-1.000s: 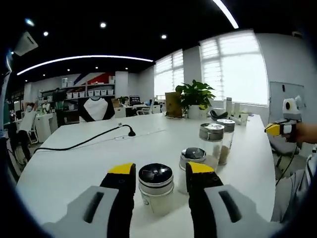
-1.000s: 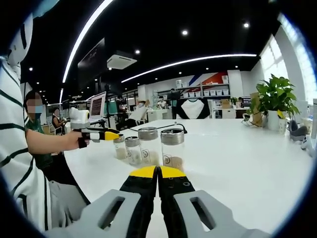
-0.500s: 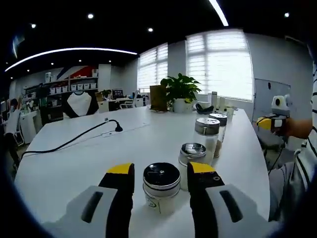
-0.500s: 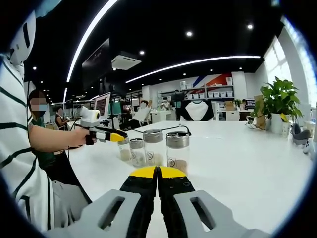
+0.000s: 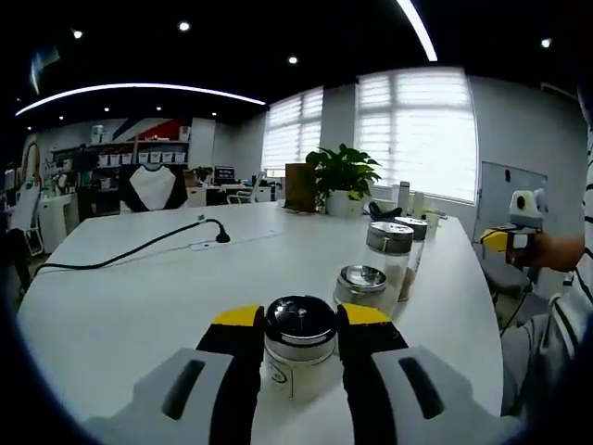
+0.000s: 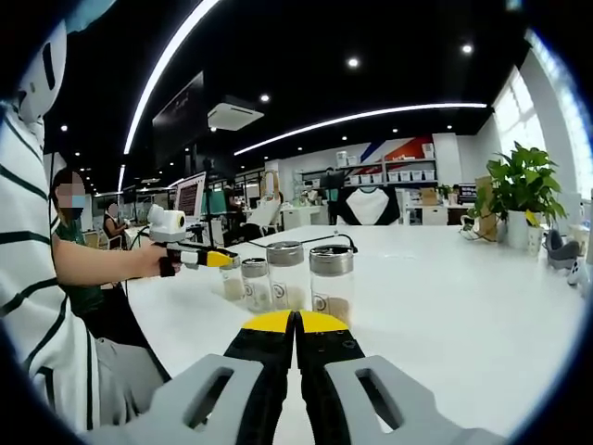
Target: Rotate the seasoning bottle until the label or dispensing opening points toward the visible target arrow and the bottle remains upright within the marked orientation range
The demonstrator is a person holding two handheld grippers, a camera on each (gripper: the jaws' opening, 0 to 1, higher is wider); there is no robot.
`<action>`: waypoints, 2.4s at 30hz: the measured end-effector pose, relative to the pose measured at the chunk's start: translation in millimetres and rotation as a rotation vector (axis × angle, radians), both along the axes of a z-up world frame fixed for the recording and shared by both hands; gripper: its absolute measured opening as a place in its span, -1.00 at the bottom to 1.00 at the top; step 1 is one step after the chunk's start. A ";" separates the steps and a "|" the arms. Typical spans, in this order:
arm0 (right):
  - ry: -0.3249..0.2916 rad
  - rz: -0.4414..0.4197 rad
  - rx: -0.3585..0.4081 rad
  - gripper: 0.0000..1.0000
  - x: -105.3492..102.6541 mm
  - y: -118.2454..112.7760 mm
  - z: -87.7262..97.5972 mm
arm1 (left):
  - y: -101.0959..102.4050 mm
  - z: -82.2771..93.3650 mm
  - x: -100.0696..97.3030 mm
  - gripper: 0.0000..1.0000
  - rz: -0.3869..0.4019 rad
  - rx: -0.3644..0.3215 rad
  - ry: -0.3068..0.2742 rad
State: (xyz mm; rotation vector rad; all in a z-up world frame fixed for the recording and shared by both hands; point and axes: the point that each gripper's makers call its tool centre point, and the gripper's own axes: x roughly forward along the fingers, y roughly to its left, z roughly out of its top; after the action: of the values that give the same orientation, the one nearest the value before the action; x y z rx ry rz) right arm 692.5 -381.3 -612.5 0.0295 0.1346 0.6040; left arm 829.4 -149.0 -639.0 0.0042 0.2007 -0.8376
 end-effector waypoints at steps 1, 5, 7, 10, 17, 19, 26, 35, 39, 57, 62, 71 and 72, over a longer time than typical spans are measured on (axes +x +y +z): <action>0.000 -0.006 0.003 -1.00 0.5 -1.2 -0.1 | 0.4 0.0 0.9 -0.34 0.017 -0.002 -0.001; 0.002 -0.020 0.011 -1.00 1.6 -3.4 -0.2 | 7.3 -0.1 7.9 -0.34 0.144 -0.013 0.009; 0.000 -0.022 0.011 -1.00 1.6 -3.1 0.3 | 5.6 -0.2 5.9 -0.34 0.162 -0.019 -0.003; 0.001 -0.024 0.010 -1.00 1.9 -2.8 -0.1 | 5.7 -0.2 3.5 -0.34 0.194 -0.032 -0.009; -0.002 -0.038 0.011 -1.00 3.3 -5.1 0.1 | 8.1 -1.0 4.7 -0.34 0.297 -0.051 0.018; -0.002 -0.038 0.017 -1.00 3.5 -5.2 0.7 | 7.4 -1.3 5.2 -0.34 0.317 -0.053 0.015; 0.000 -0.030 0.010 -1.00 1.6 -4.3 -0.1 | 1.6 -8.7 3.4 -0.16 0.261 -0.046 0.057; -0.007 -0.014 0.008 -1.00 4.9 -3.0 2.4 | -2.3 7.8 -6.7 -0.08 0.105 0.036 -0.038; -0.015 -0.004 0.008 -1.00 6.3 -0.6 5.2 | -5.0 9.2 -6.7 -0.11 0.049 0.048 -0.030; -0.014 0.001 -0.001 -1.00 7.0 2.0 4.5 | -3.8 -9.3 -0.3 -0.34 0.068 0.087 0.024; -0.013 -0.006 -0.001 -1.00 7.9 1.7 3.7 | -2.6 -9.1 0.0 -0.34 0.137 0.083 0.018; -0.003 -0.020 -0.001 -1.00 10.5 2.2 1.2 | 0.5 -8.9 -0.7 -0.34 0.303 0.045 -0.016; -0.002 -0.023 0.001 -1.00 10.7 1.8 1.1 | 1.5 -9.2 -0.4 -0.34 0.318 0.040 -0.016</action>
State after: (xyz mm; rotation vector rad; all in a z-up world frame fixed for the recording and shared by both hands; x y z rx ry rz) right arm 703.3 -379.5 -611.4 0.0313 0.1320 0.5811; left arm 829.1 -147.4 -648.2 0.0162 0.1975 -0.5165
